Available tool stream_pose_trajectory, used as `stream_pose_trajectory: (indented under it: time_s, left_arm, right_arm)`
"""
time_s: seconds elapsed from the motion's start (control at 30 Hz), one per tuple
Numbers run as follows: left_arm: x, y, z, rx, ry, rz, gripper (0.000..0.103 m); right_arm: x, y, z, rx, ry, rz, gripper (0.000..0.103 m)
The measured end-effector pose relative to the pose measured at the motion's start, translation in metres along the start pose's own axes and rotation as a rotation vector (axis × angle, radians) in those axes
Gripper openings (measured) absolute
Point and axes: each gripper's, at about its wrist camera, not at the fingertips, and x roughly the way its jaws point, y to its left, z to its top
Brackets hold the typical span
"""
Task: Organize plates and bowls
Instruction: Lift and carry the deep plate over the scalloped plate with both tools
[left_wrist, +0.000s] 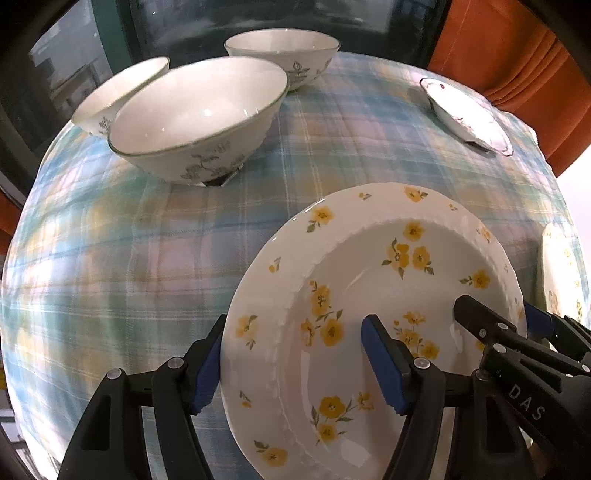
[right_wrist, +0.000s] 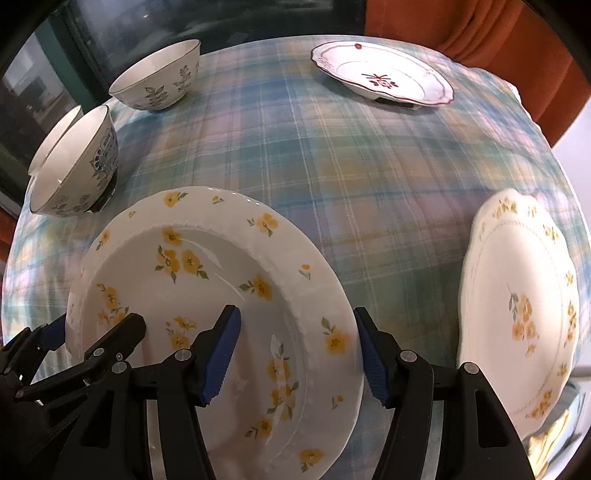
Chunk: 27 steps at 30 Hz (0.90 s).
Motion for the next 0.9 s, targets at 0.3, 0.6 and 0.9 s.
stream_pose_trajectory:
  time_s: [0.3,0.6,0.9]
  left_arm:
    - [-0.043,-0.005,0.003,0.062,-0.074,-0.033,0.07]
    - [-0.054,-0.04,-0.005,0.024,-0.121,-0.018,0.07]
    - [-0.066,-0.086,-0.005,-0.035,-0.168,0.01,0.07]
  right_arm:
    - [-0.048,0.001,-0.01,0.052,-0.079,-0.041,0.066]
    - [-0.069,-0.027,-0.013,0.056,-0.152,-0.024,0.066]
    - [-0.086,-0.072,-0.004,-0.009,-0.192,0.009,0.066]
